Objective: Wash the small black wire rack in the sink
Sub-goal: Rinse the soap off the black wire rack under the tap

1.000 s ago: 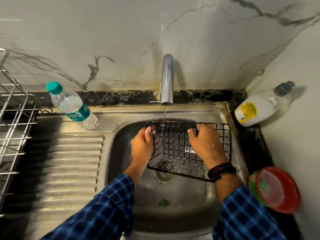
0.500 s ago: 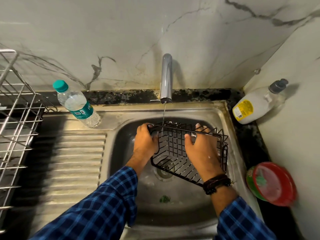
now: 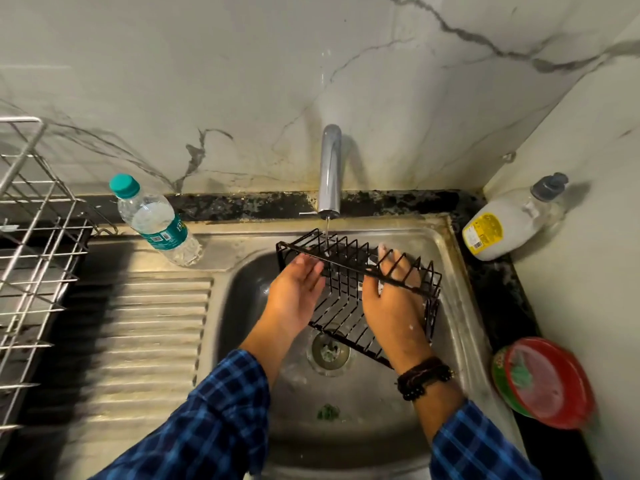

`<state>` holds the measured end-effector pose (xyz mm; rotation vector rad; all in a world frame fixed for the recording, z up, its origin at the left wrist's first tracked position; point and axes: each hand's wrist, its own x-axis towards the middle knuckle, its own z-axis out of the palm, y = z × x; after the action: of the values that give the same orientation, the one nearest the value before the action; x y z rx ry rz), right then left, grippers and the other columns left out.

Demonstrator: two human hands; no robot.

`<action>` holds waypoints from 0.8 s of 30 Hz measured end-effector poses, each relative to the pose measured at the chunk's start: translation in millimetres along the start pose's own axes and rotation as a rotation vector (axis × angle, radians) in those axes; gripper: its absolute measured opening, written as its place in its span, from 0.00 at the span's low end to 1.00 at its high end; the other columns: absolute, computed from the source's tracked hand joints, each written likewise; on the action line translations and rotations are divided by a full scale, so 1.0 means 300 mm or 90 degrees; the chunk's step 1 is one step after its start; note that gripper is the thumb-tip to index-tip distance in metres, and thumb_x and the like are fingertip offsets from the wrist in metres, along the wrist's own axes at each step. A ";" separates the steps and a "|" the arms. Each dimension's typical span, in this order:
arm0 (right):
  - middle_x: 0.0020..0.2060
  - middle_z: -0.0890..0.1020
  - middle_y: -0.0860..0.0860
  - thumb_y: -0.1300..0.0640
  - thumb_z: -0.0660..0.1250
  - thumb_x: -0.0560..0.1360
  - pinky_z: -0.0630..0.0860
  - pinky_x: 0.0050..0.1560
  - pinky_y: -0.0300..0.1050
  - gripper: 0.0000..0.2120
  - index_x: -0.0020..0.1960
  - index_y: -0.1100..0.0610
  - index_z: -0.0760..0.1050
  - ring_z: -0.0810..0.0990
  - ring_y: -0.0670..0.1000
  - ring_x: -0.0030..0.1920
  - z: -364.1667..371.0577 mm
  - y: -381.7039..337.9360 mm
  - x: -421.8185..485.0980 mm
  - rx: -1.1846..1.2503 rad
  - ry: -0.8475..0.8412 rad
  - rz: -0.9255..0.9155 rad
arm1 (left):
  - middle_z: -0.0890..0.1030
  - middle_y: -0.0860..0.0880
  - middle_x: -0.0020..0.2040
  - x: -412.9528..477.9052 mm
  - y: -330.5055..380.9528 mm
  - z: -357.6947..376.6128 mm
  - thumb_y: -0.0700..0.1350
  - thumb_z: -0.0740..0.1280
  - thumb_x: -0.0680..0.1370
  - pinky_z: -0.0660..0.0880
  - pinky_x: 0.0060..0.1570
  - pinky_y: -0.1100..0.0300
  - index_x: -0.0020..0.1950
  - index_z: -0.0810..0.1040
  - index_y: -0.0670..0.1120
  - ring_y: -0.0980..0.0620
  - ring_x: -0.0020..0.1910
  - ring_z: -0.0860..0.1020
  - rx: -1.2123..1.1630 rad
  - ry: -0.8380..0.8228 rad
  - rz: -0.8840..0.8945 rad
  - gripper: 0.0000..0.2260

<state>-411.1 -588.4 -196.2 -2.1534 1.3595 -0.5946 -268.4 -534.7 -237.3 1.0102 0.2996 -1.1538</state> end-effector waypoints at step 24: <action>0.78 0.64 0.49 0.64 0.65 0.81 0.57 0.78 0.47 0.23 0.75 0.59 0.68 0.55 0.48 0.79 0.128 0.111 -0.024 0.194 0.031 -0.138 | 0.82 0.39 0.63 -0.166 0.005 0.109 0.64 0.51 0.82 0.75 0.62 0.36 0.58 0.81 0.46 0.37 0.64 0.80 -0.329 -0.022 0.015 0.27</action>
<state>-413.3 -586.4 -247.5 -2.0572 0.9909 -0.8822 -297.4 -529.7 -185.5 0.5363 0.5252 -0.9984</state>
